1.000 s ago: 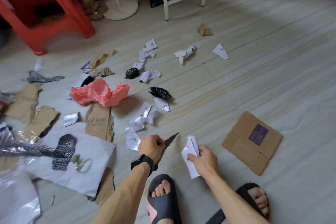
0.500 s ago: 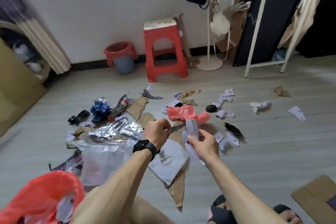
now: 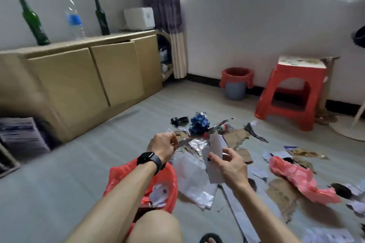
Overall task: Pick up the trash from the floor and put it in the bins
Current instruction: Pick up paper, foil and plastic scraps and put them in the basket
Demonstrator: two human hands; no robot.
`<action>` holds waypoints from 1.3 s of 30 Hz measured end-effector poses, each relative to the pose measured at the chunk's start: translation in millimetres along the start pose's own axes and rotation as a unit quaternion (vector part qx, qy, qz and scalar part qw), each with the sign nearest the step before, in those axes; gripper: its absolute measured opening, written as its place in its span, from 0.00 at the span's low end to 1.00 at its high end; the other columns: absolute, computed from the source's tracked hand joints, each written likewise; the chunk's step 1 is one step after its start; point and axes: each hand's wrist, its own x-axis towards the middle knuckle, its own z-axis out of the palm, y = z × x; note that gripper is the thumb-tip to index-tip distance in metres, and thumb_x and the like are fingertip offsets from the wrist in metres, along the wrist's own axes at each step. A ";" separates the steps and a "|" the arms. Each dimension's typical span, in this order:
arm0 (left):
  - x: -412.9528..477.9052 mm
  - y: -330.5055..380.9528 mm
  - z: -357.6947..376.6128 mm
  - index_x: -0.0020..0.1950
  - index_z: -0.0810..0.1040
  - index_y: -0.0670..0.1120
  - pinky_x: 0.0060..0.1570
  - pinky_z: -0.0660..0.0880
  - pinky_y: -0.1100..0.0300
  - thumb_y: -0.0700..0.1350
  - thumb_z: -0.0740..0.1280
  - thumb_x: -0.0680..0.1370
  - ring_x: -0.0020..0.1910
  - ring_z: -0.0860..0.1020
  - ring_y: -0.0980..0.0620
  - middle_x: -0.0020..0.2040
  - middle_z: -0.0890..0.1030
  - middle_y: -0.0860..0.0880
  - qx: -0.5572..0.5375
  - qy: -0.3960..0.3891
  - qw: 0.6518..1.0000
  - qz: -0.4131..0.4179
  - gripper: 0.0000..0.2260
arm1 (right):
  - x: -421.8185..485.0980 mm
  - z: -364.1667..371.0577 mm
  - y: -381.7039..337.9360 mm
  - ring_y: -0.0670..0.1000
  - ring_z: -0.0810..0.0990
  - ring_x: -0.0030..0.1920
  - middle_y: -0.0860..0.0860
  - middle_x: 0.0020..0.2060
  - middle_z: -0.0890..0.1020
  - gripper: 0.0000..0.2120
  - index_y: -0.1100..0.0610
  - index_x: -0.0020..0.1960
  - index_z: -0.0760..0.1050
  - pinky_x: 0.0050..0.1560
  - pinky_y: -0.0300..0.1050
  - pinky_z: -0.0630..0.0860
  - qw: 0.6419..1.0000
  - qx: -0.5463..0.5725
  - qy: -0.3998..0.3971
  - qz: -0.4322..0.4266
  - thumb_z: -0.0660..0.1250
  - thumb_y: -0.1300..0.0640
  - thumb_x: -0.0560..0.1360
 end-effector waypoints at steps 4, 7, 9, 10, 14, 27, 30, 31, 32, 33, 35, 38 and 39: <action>-3.1 -69.7 -8.6 0.41 0.78 0.56 0.43 0.76 0.62 0.44 0.69 0.73 0.47 0.82 0.49 0.45 0.84 0.52 0.023 -0.025 0.997 -0.070 0.06 | 1.4 60.3 7.2 0.50 0.84 0.45 0.48 0.46 0.84 0.17 0.51 0.54 0.79 0.45 0.51 0.83 0.998 -0.026 -0.063 0.007 0.75 0.44 0.71; -8.5 -107.1 -6.0 0.43 0.78 0.57 0.42 0.75 0.62 0.46 0.69 0.73 0.47 0.81 0.51 0.45 0.84 0.54 0.028 -0.047 0.992 -0.113 0.04 | 6.5 93.3 9.4 0.49 0.84 0.44 0.48 0.43 0.84 0.09 0.52 0.50 0.79 0.45 0.49 0.82 0.994 -0.051 -0.093 0.029 0.74 0.50 0.72; -10.2 -129.5 -2.1 0.42 0.78 0.57 0.40 0.72 0.64 0.46 0.69 0.73 0.45 0.80 0.53 0.42 0.82 0.57 0.024 -0.059 0.988 -0.139 0.05 | 13.1 117.5 10.5 0.49 0.83 0.43 0.48 0.41 0.84 0.06 0.51 0.48 0.79 0.45 0.49 0.80 0.989 -0.074 -0.123 0.044 0.72 0.53 0.72; -11.5 -138.8 1.2 0.41 0.78 0.57 0.39 0.72 0.64 0.45 0.69 0.72 0.44 0.80 0.55 0.41 0.82 0.58 0.022 -0.070 0.986 -0.149 0.05 | 15.8 128.5 12.5 0.50 0.83 0.43 0.48 0.41 0.84 0.06 0.51 0.47 0.79 0.46 0.50 0.80 0.986 -0.082 -0.138 0.047 0.72 0.53 0.71; -18.0 -173.7 21.6 0.35 0.73 0.58 0.46 0.78 0.59 0.46 0.69 0.68 0.43 0.81 0.55 0.37 0.80 0.59 0.010 -0.133 0.977 -0.165 0.08 | 22.1 169.4 23.2 0.47 0.83 0.45 0.47 0.44 0.84 0.08 0.52 0.50 0.78 0.50 0.47 0.80 0.966 -0.110 -0.224 0.065 0.71 0.51 0.73; 17.2 -92.8 14.0 0.54 0.79 0.52 0.52 0.78 0.55 0.50 0.66 0.77 0.50 0.81 0.50 0.51 0.84 0.50 0.022 -0.185 0.982 -0.021 0.07 | 37.6 127.2 30.2 0.48 0.79 0.58 0.51 0.61 0.80 0.19 0.58 0.67 0.74 0.57 0.40 0.76 0.937 -0.244 -0.244 0.052 0.67 0.51 0.79; 31.1 -35.1 17.4 0.56 0.78 0.52 0.50 0.79 0.56 0.51 0.66 0.77 0.49 0.81 0.52 0.51 0.83 0.52 0.027 -0.212 0.975 0.057 0.09 | 35.4 93.6 24.0 0.48 0.79 0.59 0.50 0.62 0.81 0.19 0.56 0.66 0.75 0.61 0.44 0.76 0.933 -0.274 -0.228 0.049 0.67 0.50 0.78; 36.2 -7.3 24.1 0.56 0.78 0.52 0.49 0.78 0.57 0.52 0.66 0.78 0.49 0.81 0.51 0.52 0.83 0.52 0.033 -0.216 0.971 0.091 0.09 | 34.5 73.0 25.4 0.49 0.80 0.58 0.50 0.61 0.81 0.19 0.56 0.66 0.76 0.60 0.44 0.75 0.934 -0.285 -0.210 0.053 0.67 0.50 0.77; 39.5 16.9 28.6 0.57 0.78 0.53 0.49 0.78 0.58 0.52 0.66 0.78 0.50 0.81 0.51 0.52 0.83 0.52 0.040 -0.214 0.969 0.118 0.10 | 33.4 55.3 24.7 0.49 0.80 0.57 0.50 0.60 0.81 0.19 0.55 0.65 0.76 0.59 0.43 0.75 0.934 -0.293 -0.198 0.054 0.66 0.49 0.77; 41.4 41.6 36.5 0.57 0.78 0.53 0.49 0.78 0.58 0.52 0.66 0.77 0.50 0.81 0.51 0.52 0.83 0.52 0.039 -0.214 0.966 0.142 0.10 | 32.4 35.0 25.2 0.50 0.81 0.55 0.50 0.58 0.82 0.18 0.55 0.64 0.76 0.57 0.43 0.75 0.933 -0.302 -0.187 0.060 0.65 0.49 0.76; 38.0 92.6 58.3 0.57 0.78 0.52 0.49 0.78 0.57 0.51 0.66 0.77 0.50 0.81 0.50 0.52 0.84 0.51 0.028 -0.232 0.954 0.186 0.10 | 29.3 -13.5 29.3 0.52 0.83 0.51 0.52 0.54 0.85 0.17 0.54 0.60 0.79 0.55 0.46 0.78 0.929 -0.326 -0.161 0.072 0.64 0.48 0.75; 15.7 156.8 103.4 0.56 0.77 0.52 0.49 0.78 0.57 0.52 0.65 0.77 0.50 0.81 0.48 0.52 0.83 0.50 0.035 -0.273 0.930 0.243 0.10 | 24.8 -97.6 43.9 0.54 0.81 0.57 0.53 0.56 0.84 0.16 0.55 0.59 0.80 0.59 0.49 0.77 0.922 -0.361 -0.101 0.101 0.64 0.49 0.76; 6.3 169.0 117.6 0.57 0.77 0.52 0.49 0.78 0.56 0.52 0.65 0.77 0.50 0.80 0.48 0.52 0.83 0.51 0.039 -0.287 0.923 0.254 0.10 | 22.5 -121.6 48.7 0.53 0.80 0.58 0.53 0.58 0.83 0.17 0.56 0.61 0.79 0.61 0.49 0.76 0.922 -0.361 -0.083 0.114 0.64 0.50 0.76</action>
